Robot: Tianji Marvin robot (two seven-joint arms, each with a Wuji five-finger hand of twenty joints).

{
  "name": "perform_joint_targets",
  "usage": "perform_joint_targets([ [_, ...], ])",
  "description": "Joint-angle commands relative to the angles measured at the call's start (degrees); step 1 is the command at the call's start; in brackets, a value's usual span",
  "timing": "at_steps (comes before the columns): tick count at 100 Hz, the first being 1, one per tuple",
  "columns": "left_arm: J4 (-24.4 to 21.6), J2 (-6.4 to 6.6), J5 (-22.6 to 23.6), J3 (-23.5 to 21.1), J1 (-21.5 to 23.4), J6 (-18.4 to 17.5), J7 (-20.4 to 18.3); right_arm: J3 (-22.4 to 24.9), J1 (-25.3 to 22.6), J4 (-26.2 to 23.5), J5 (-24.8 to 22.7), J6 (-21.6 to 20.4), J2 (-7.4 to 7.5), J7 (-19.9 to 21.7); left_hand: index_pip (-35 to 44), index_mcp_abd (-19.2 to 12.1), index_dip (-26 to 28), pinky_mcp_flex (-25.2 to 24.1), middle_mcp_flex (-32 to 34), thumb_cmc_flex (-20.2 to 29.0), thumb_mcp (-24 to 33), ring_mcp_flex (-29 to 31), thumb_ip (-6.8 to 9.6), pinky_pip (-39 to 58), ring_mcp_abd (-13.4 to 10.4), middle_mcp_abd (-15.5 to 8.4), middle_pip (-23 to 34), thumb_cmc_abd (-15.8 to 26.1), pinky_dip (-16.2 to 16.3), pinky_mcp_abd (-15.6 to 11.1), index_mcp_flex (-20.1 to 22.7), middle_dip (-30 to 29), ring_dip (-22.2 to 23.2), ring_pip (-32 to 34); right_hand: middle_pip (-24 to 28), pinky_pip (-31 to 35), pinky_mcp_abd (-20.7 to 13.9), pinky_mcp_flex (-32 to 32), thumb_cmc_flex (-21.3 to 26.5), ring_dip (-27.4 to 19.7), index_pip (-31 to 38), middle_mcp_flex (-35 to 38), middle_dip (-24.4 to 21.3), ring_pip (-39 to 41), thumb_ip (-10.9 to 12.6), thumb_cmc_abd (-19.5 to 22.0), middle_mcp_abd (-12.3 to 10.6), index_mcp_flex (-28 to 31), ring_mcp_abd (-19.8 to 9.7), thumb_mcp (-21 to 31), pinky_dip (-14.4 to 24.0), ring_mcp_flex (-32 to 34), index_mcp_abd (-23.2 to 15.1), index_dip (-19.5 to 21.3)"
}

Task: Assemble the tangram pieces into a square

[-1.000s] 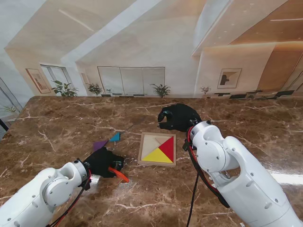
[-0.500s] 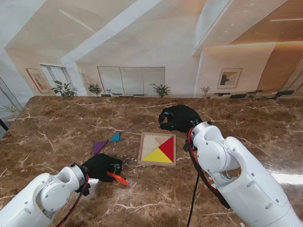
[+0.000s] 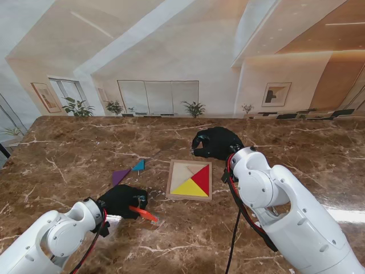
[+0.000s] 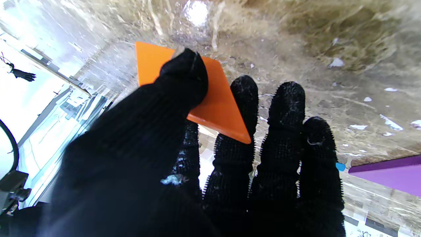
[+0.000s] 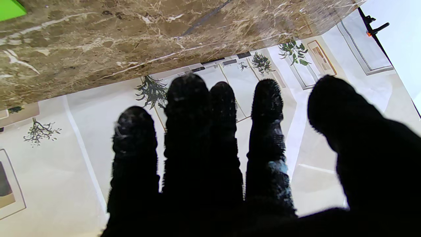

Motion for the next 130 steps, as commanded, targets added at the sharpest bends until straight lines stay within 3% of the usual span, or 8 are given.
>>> perform_joint_targets([
  [1,-0.43,-0.12,-0.43,0.04,0.30,0.62,-0.37,-0.01,-0.22,0.68,0.42,0.14,0.01,0.83,3.41,-0.59,0.08,-0.46,2.39,4.04,3.19,1.48,1.58,1.50,0.57,-1.08,0.80,-0.95,-1.20,0.60,1.24,1.39,0.87,-0.30,0.26,1.64,0.09,0.29,-2.06,-0.50,0.67,-0.02,-0.23,0.47,1.38,1.73,0.13,-0.11,-0.26,0.25,-0.53,1.73,0.27,0.35],
  [37,-2.09,0.16,-1.93,0.66,-2.36,2.76,-3.67,0.24,-0.24,1.04,0.43,-0.18,-0.03,0.52,3.69,-0.79,-0.21,-1.33,1.69,3.95,2.45,0.58,1.73,1.54,0.37,-1.18,0.40,0.21,-1.11,0.23,0.52,1.63,1.03,-0.54,0.28,1.71,0.04,0.36,-2.11,-0.52,0.72,-0.01,-0.28,0.52,1.40,1.85,0.06,-0.12,-0.32,0.25,-0.60,1.84,0.29,0.32],
  [103,-0.98,-0.16,-2.45,2.28,-5.72,4.20,-3.02,0.08,0.00,1.49,0.45,-0.50,0.02,0.70,3.98,-0.61,-0.20,-1.61,1.54,4.31,2.01,0.34,2.15,1.35,0.40,-1.10,0.51,0.52,-1.07,0.60,0.16,1.96,0.96,-0.59,0.33,1.79,-0.06,0.36,-2.23,-0.54,0.70,-0.26,-0.32,0.53,1.45,2.04,0.09,-0.42,-0.34,0.14,-0.69,1.80,0.26,0.25],
  [130,0.41,-0.03,-3.33,4.52,-8.85,5.07,-4.49,-0.15,0.34,1.95,0.63,-1.06,-0.04,0.45,4.04,-0.66,-0.05,-1.85,1.32,4.30,1.97,0.00,2.21,1.24,0.36,-1.11,0.48,0.84,-1.05,0.58,-0.09,2.08,0.97,-0.72,0.33,1.80,-0.07,0.35,-2.28,-0.56,0.74,-0.24,-0.35,0.53,1.46,2.16,0.14,-0.41,-0.43,0.13,-0.72,1.82,0.28,0.25],
])
